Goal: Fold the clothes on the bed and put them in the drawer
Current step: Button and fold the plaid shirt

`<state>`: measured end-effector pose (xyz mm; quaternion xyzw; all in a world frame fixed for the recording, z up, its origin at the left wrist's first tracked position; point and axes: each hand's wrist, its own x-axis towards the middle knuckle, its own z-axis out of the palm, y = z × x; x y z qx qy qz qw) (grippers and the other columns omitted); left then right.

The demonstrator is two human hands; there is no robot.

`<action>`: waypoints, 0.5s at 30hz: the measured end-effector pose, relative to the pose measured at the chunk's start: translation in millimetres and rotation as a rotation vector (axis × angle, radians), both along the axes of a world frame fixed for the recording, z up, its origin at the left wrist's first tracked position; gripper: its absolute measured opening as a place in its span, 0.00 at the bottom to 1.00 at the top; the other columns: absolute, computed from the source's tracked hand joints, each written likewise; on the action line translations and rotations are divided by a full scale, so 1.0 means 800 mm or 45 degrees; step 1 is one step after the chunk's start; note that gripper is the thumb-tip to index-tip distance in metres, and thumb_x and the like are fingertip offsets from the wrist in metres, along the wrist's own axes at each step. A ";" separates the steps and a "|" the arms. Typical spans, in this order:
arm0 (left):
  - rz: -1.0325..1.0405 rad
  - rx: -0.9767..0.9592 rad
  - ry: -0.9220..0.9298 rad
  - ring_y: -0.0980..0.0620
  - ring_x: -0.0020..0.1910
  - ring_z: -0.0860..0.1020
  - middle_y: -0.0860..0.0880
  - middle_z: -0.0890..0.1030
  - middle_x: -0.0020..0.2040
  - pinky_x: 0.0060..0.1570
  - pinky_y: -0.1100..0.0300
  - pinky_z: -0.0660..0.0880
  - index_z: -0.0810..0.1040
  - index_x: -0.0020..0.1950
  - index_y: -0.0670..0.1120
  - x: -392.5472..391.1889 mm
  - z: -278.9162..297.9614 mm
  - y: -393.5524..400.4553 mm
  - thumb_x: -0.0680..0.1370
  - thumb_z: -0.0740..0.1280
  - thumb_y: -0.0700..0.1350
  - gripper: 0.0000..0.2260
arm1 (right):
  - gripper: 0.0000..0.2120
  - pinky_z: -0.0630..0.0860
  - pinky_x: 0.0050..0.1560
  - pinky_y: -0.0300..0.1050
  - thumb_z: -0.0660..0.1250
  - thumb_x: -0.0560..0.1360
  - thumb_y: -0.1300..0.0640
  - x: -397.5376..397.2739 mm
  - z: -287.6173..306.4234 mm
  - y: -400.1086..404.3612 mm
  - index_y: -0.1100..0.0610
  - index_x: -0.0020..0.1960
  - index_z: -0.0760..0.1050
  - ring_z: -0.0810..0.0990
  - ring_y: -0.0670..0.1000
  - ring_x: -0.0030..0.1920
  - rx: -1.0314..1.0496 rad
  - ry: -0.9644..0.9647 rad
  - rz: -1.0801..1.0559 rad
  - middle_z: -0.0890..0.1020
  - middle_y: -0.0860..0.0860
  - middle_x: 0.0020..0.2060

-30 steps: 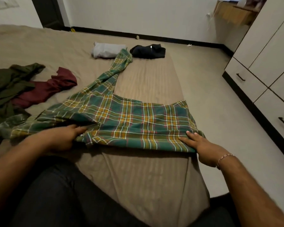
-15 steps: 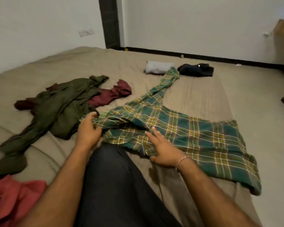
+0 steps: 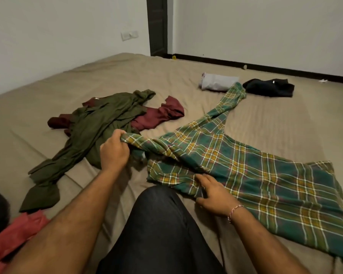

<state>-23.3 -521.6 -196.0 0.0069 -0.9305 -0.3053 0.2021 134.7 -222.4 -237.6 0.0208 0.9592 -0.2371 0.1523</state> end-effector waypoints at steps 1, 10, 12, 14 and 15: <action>0.025 0.073 0.018 0.35 0.49 0.81 0.41 0.84 0.49 0.47 0.45 0.77 0.79 0.57 0.51 -0.002 0.020 0.003 0.78 0.64 0.41 0.10 | 0.43 0.62 0.78 0.49 0.70 0.78 0.45 -0.001 -0.005 0.003 0.48 0.84 0.50 0.63 0.58 0.77 0.039 -0.003 -0.005 0.58 0.52 0.82; -0.611 0.283 -0.440 0.53 0.49 0.82 0.53 0.83 0.51 0.49 0.51 0.80 0.81 0.54 0.55 0.066 0.178 0.108 0.80 0.67 0.47 0.06 | 0.48 0.78 0.64 0.51 0.74 0.76 0.49 -0.024 0.007 0.019 0.45 0.84 0.46 0.77 0.55 0.66 -0.600 -0.099 -0.316 0.69 0.53 0.74; -0.914 0.479 -0.688 0.51 0.51 0.82 0.49 0.83 0.54 0.45 0.53 0.79 0.78 0.62 0.56 0.103 0.184 0.153 0.82 0.65 0.48 0.09 | 0.30 0.82 0.48 0.49 0.69 0.81 0.51 -0.003 0.023 0.022 0.47 0.80 0.61 0.83 0.53 0.53 -1.082 -0.052 -0.600 0.79 0.52 0.63; -1.249 0.662 -0.830 0.47 0.49 0.83 0.44 0.85 0.54 0.40 0.55 0.79 0.78 0.64 0.53 0.124 0.170 0.187 0.84 0.64 0.48 0.09 | 0.16 0.82 0.52 0.55 0.64 0.83 0.48 0.027 0.033 0.031 0.53 0.67 0.77 0.85 0.57 0.50 -1.599 0.029 -0.980 0.85 0.57 0.55; -1.291 0.715 -0.775 0.47 0.47 0.84 0.44 0.85 0.53 0.39 0.56 0.79 0.79 0.63 0.51 0.124 0.156 0.198 0.85 0.63 0.48 0.09 | 0.18 0.81 0.55 0.58 0.61 0.84 0.44 0.048 0.032 0.042 0.56 0.62 0.80 0.86 0.59 0.50 -1.816 0.040 -1.121 0.86 0.60 0.53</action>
